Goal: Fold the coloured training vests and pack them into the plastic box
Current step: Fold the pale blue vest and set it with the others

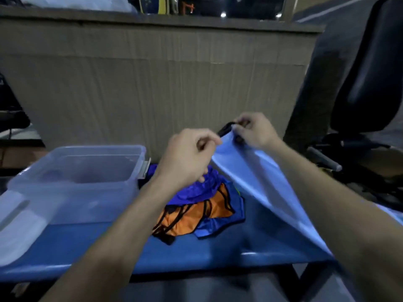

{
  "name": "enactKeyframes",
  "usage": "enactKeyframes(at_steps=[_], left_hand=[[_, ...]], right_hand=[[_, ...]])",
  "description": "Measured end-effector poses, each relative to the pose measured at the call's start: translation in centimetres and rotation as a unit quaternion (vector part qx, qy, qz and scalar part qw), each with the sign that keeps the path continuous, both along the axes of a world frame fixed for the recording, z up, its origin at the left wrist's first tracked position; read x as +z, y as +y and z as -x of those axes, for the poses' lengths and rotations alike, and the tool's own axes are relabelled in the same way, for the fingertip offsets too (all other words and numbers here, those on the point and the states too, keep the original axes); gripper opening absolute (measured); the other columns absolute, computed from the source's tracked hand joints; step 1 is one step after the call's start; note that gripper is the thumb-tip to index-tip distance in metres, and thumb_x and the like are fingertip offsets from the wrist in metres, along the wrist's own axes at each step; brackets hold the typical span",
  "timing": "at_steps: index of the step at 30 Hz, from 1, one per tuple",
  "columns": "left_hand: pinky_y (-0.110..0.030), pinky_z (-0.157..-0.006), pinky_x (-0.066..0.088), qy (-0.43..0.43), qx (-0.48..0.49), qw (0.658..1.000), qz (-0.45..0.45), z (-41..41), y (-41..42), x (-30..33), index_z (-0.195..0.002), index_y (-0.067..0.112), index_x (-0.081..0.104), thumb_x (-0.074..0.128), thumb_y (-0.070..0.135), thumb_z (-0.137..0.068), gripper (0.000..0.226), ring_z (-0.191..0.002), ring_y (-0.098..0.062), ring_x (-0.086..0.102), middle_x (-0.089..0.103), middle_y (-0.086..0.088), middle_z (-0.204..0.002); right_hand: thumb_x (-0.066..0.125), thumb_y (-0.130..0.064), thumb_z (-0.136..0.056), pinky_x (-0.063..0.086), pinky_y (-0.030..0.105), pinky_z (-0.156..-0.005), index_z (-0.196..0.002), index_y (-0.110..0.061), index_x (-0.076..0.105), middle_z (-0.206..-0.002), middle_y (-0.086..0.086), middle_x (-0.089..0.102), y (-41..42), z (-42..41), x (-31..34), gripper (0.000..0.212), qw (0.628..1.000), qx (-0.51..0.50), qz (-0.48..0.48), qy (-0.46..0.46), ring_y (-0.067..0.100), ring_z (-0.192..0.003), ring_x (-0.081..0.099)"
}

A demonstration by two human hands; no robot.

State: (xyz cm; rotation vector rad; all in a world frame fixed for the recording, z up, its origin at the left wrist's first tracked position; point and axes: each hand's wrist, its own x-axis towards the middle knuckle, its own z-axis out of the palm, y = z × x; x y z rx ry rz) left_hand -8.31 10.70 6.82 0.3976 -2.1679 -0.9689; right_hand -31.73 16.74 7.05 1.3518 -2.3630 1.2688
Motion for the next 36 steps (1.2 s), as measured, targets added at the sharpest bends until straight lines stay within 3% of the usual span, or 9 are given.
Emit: enactKeyframes(at_steps=[3, 6, 11, 16, 20, 22, 27, 33, 36], left_hand=[[-0.039, -0.057, 0.054, -0.107, 0.109, 0.985, 0.087, -2.2, -3.9, -6.7, -0.088, 0.011, 0.073, 0.057, 0.010, -0.092, 0.017, -0.057, -0.020, 0.064, 0.065, -0.006, -0.066], [-0.045, -0.070, 0.049, -0.231, 0.178, 0.948, 0.124, -4.3, -7.8, -12.1, -0.080, 0.008, 0.064, 0.054, 0.013, -0.093, 0.017, -0.082, -0.035, 0.065, 0.069, -0.013, -0.078], [-0.038, -0.076, 0.047, -0.380, 0.219, 0.894, 0.093, -6.9, -12.0, -15.6, -0.092, 0.017, 0.059, 0.045, 0.020, -0.099, 0.017, -0.096, -0.035, 0.063, 0.066, -0.010, -0.096], [-0.035, -0.092, 0.047, -0.510, 0.217, 0.814, 0.175, -6.3, -12.1, -15.7, -0.120, 0.019, 0.053, 0.038, 0.034, -0.106, 0.025, -0.118, -0.028, 0.060, 0.059, -0.006, -0.125], [-0.040, -0.086, 0.049, -0.425, 0.090, 0.885, 0.166, -3.0, -10.7, -16.5, -0.102, 0.020, 0.055, 0.041, 0.032, -0.102, 0.019, -0.108, -0.031, 0.061, 0.060, -0.004, -0.108], [-0.048, -0.091, 0.049, -0.385, 0.038, 0.901, 0.197, -0.9, -9.7, -17.0, -0.114, 0.023, 0.059, 0.043, 0.029, -0.102, 0.021, -0.113, -0.025, 0.057, 0.056, 0.001, -0.114], [-0.042, -0.098, 0.046, -0.278, -0.093, 0.919, 0.263, 5.5, -4.1, -17.8, -0.131, 0.024, 0.059, 0.047, 0.026, -0.102, 0.031, -0.118, -0.021, 0.052, 0.053, 0.004, -0.127], [-0.040, -0.110, 0.039, -0.273, -0.207, 0.893, 0.292, 12.1, 3.4, -20.8, -0.141, 0.024, 0.052, 0.032, 0.043, -0.102, 0.049, -0.133, -0.020, 0.044, 0.047, 0.007, -0.146], [-0.040, -0.109, 0.042, -0.288, -0.204, 0.882, 0.314, 13.8, 4.6, -22.8, -0.140, 0.022, 0.057, 0.018, 0.053, -0.090, 0.070, -0.133, -0.024, 0.049, 0.051, 0.002, -0.146]], right_hand=[[0.072, -0.011, -0.089, 0.042, 0.014, -0.063, -0.083, -0.017, 0.073, -0.069, -0.006, 0.066, -6.3, -2.6, -7.8, 0.008, 0.998, 0.048, -0.032, -0.040, 0.002, -0.064, 0.055], [0.071, -0.008, -0.088, 0.047, 0.023, -0.076, -0.089, -0.014, 0.076, -0.078, -0.006, 0.069, -11.7, -4.8, -13.1, 0.008, 0.990, 0.097, -0.051, -0.091, 0.008, -0.076, 0.062], [0.070, -0.008, -0.089, 0.053, 0.033, -0.086, -0.090, -0.015, 0.075, -0.084, -0.003, 0.073, -16.7, -7.3, -16.6, 0.009, 0.976, 0.166, -0.077, -0.116, 0.010, -0.077, 0.063], [0.066, -0.005, -0.093, 0.051, 0.027, -0.100, -0.125, -0.008, 0.068, -0.124, 0.007, 0.065, -16.7, -7.8, -18.1, 0.032, 0.964, 0.218, -0.117, -0.094, 0.020, -0.105, 0.069], [0.061, -0.003, -0.097, 0.049, 0.015, -0.095, -0.128, -0.011, 0.066, -0.128, 0.005, 0.061, -13.5, -6.9, -17.1, 0.033, 0.967, 0.215, -0.082, -0.107, 0.017, -0.110, 0.065], [0.059, -0.003, -0.097, 0.051, 0.017, -0.092, -0.124, -0.011, 0.068, -0.123, 0.001, 0.062, -10.3, -6.2, -16.5, 0.030, 0.973, 0.201, -0.050, -0.102, 0.015, -0.105, 0.066], [0.065, -0.001, -0.091, 0.043, 0.007, -0.070, -0.102, -0.011, 0.074, -0.094, -0.006, 0.067, 1.6, -2.0, -17.6, 0.018, 0.996, 0.058, -0.002, -0.065, -0.003, -0.077, 0.063], [0.070, -0.011, -0.091, 0.053, 0.025, -0.070, -0.094, -0.014, 0.072, -0.080, -0.007, 0.068, 16.5, 4.0, -21.1, 0.005, 0.967, -0.242, 0.017, -0.073, 0.001, -0.070, 0.064], [0.069, -0.030, -0.090, 0.051, 0.041, -0.077, -0.097, -0.013, 0.071, -0.092, 0.008, 0.070, 21.7, 6.9, -23.0, 0.018, 0.923, -0.371, -0.040, -0.097, 0.034, -0.087, 0.066]])
